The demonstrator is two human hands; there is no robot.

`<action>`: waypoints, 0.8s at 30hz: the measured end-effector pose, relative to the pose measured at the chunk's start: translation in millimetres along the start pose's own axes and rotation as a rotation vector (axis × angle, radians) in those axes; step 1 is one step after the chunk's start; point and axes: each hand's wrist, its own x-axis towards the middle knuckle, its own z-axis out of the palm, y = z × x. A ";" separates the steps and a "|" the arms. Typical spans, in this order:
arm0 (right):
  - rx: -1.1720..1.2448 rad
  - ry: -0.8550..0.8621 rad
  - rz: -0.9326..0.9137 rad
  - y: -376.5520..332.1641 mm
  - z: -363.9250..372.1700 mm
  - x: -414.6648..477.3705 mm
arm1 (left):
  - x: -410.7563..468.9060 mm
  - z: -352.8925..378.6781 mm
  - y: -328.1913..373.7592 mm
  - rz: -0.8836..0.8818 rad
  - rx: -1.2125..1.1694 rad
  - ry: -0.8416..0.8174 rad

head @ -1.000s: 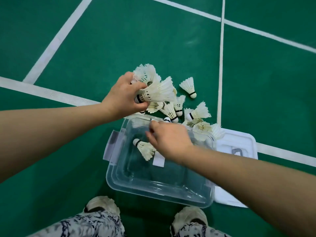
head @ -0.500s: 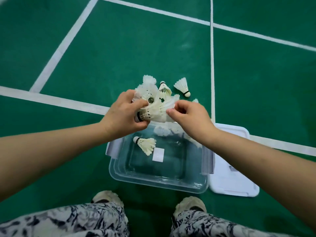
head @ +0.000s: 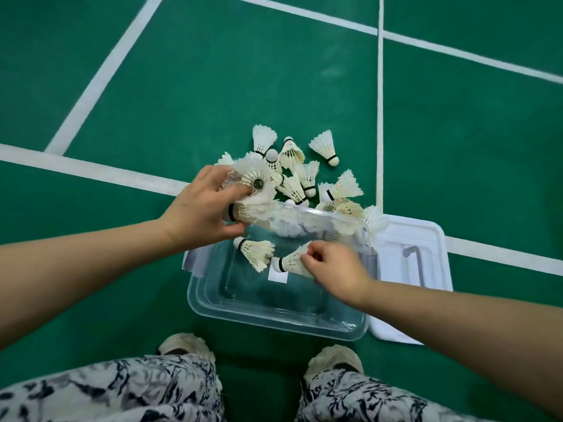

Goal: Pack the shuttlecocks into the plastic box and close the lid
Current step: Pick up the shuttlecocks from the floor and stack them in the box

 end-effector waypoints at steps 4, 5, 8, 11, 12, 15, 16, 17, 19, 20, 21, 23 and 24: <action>-0.028 -0.090 0.136 6.6 19.7 22.2 | 4.7 2.4 1.9 -0.049 -0.036 0.020; -0.007 -0.097 0.154 6.8 23.7 26.8 | 5.6 3.0 2.2 -0.053 -0.040 0.026; 0.130 -0.122 0.204 5.0 32.6 35.2 | 6.8 5.8 2.3 -0.045 -0.052 0.045; 0.245 -0.161 0.245 1.8 41.1 40.9 | 7.8 9.2 2.2 -0.029 -0.055 0.055; 0.269 -0.166 0.258 1.1 43.0 43.3 | 8.4 9.9 2.6 -0.022 -0.059 0.061; 0.328 -0.158 0.298 -0.2 43.1 49.5 | 10.4 11.5 4.1 0.000 -0.066 0.080; 0.343 -0.152 0.307 -0.6 41.5 51.5 | 10.8 11.5 4.8 0.003 -0.064 0.079; 0.349 -0.149 0.311 -1.3 40.6 54.2 | 10.8 11.4 5.4 0.005 -0.062 0.080; 0.336 -0.138 0.293 -2.1 39.4 59.8 | 10.1 10.6 6.6 0.013 -0.062 0.090; 0.305 -0.135 0.272 -2.7 39.2 62.3 | 9.4 10.4 7.2 0.013 -0.063 0.095; 0.269 -0.131 0.249 -4.0 39.4 64.9 | 8.6 10.1 7.5 0.012 -0.062 0.098; 0.201 -0.118 0.241 -6.0 40.4 68.3 | 6.7 10.1 7.7 0.016 -0.054 0.097; 0.189 -0.113 0.245 -7.6 40.1 68.7 | 5.7 9.9 7.1 0.017 -0.049 0.091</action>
